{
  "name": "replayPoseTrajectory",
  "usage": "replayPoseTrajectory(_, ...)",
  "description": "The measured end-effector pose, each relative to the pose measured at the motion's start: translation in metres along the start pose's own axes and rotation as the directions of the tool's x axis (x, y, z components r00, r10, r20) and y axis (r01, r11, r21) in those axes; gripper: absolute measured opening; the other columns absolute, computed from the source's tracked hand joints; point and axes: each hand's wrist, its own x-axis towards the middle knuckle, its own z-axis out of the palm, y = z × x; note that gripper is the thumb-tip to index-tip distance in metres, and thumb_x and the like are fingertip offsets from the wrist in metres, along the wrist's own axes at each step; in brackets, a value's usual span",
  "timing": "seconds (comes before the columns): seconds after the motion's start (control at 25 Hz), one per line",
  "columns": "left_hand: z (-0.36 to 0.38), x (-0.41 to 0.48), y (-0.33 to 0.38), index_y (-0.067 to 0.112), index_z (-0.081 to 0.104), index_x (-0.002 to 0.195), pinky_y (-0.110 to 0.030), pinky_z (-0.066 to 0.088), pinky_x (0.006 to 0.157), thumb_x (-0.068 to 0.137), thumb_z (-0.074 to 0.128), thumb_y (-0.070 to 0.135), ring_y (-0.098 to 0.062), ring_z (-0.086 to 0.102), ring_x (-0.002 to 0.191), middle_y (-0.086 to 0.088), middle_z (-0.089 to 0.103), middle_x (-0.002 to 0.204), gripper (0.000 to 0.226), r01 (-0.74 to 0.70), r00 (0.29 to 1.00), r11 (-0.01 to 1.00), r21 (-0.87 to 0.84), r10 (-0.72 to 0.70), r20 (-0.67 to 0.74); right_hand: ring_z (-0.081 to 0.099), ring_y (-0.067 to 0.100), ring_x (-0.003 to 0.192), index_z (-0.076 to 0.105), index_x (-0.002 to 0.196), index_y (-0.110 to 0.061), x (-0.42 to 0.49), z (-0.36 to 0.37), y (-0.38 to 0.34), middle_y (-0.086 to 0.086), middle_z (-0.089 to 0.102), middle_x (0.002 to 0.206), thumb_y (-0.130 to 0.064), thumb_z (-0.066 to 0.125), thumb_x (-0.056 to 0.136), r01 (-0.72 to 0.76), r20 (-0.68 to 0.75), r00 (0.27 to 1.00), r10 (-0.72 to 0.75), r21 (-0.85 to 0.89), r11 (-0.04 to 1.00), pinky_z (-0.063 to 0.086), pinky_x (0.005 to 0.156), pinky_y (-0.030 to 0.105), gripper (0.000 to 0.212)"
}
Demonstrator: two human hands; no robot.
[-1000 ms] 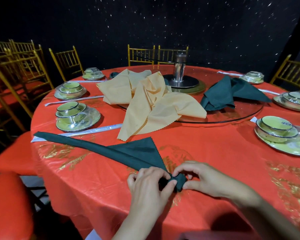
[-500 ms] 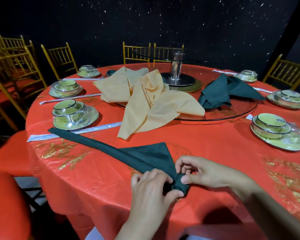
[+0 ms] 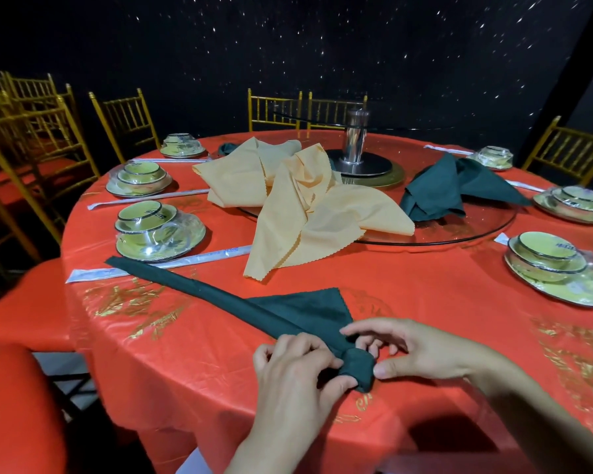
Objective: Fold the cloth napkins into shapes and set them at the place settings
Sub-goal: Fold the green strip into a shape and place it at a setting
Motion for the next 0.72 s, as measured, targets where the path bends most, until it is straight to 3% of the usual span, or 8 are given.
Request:
replayPoseTrajectory(0.24,0.001,-0.002,-0.005,0.038,0.067,0.064,-0.023,0.020,0.078,0.070,0.050,0.065,0.005,0.041,0.085,0.028,0.057,0.076,0.033,0.061,0.998,0.998,0.008,-0.061,-0.014,0.040,-0.003,0.057,0.064,0.097,-0.031,0.011,-0.001,-0.018,-0.005,0.047,0.069,-0.005,0.067,0.085,-0.013,0.006,1.000,0.013,-0.112,0.994,0.032,0.061,0.012,0.029)
replayPoseTrajectory(0.48,-0.012,-0.005,-0.006,0.041,0.056,0.083,-0.024,0.015,0.071,0.070,0.050,0.059,0.006,0.044,0.085,0.030,0.056,0.079,0.023,0.158,0.987,0.986,0.051,-0.156,-0.038,0.047,-0.008,0.062,0.068,0.105,-0.019,0.040,0.003,-0.033,-0.015,0.056,0.072,-0.016,0.058,0.092,-0.037,0.002,0.999,0.039,-0.261,0.965,0.035,0.065,0.010,0.016)
replayPoseTrajectory(0.56,-0.013,-0.005,-0.005,0.042,0.051,0.088,-0.026,0.016,0.071,0.058,0.053,0.067,0.008,0.044,0.085,0.030,0.054,0.079,0.039,0.197,0.980,0.979,0.045,-0.196,-0.020,0.049,-0.012,0.064,0.068,0.107,-0.017,0.048,0.004,-0.036,-0.020,0.058,0.071,-0.018,0.056,0.094,-0.051,-0.006,0.999,0.051,-0.287,0.957,0.035,0.066,0.009,0.018)
replayPoseTrajectory(0.64,-0.013,-0.003,-0.003,0.040,0.051,0.088,-0.026,0.015,0.071,0.049,0.051,0.076,0.007,0.043,0.086,0.029,0.054,0.079,0.053,0.191,0.981,0.977,0.096,-0.192,0.002,0.046,-0.006,0.057,0.066,0.104,-0.021,0.053,0.006,-0.038,-0.019,0.053,0.061,-0.019,0.057,0.093,-0.046,-0.012,0.999,0.045,-0.272,0.961,0.033,0.062,0.012,0.014)
replayPoseTrajectory(0.72,-0.012,0.001,-0.003,0.037,0.053,0.083,-0.026,0.014,0.073,0.051,0.051,0.073,0.001,0.042,0.088,0.025,0.054,0.081,0.048,0.185,0.983,0.975,0.126,-0.184,-0.020,0.040,0.001,0.055,0.059,0.094,-0.033,0.055,0.010,-0.037,-0.014,0.049,0.059,-0.028,0.060,0.090,-0.030,-0.081,0.997,0.011,-0.234,0.972,0.035,0.061,0.022,0.007)
